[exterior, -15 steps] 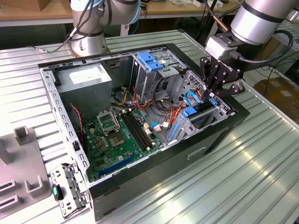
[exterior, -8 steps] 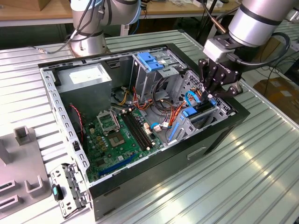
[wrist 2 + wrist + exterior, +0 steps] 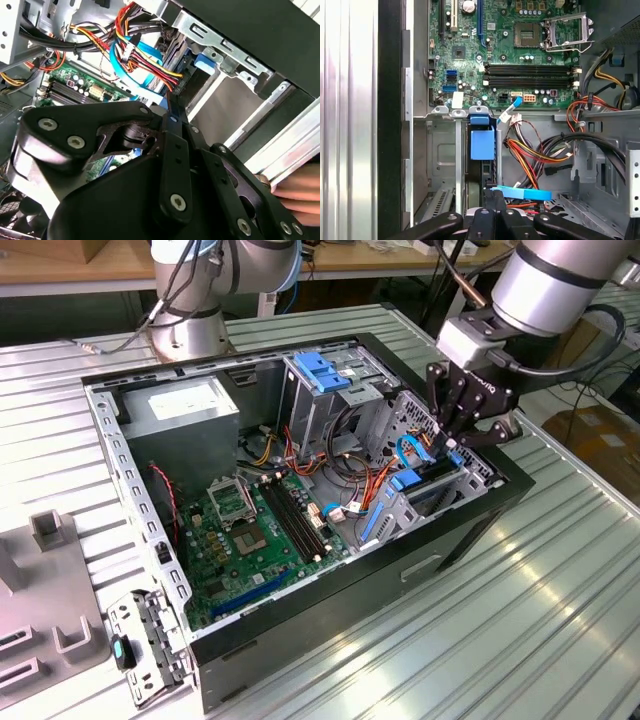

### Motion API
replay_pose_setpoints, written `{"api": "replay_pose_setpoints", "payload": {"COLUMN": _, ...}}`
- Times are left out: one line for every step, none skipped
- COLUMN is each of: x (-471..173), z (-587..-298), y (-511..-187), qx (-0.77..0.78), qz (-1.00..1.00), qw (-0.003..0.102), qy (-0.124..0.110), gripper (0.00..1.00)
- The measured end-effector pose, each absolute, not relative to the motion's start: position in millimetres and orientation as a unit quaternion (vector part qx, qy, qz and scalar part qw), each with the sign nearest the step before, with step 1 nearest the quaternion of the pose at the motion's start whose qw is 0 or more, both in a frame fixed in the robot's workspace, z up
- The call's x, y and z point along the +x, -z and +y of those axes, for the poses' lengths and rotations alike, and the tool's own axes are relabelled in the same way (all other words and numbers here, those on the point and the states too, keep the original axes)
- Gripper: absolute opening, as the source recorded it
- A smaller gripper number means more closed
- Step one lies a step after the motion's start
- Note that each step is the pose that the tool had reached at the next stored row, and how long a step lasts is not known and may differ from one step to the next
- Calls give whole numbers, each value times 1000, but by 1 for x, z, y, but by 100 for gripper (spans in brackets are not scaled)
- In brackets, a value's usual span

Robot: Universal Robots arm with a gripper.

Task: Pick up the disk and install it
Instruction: 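Insert the second disk wire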

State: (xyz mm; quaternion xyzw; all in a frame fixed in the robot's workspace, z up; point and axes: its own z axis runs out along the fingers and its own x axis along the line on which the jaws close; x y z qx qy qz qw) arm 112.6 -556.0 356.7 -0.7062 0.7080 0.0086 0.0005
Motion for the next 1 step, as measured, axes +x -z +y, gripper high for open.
{"api": "replay_pose_setpoints", "payload": {"x": 113, "z": -556, "y": -357, "qx": -706, "qz": 708, "qw": 0, "qy": -9, "gripper": 11}}
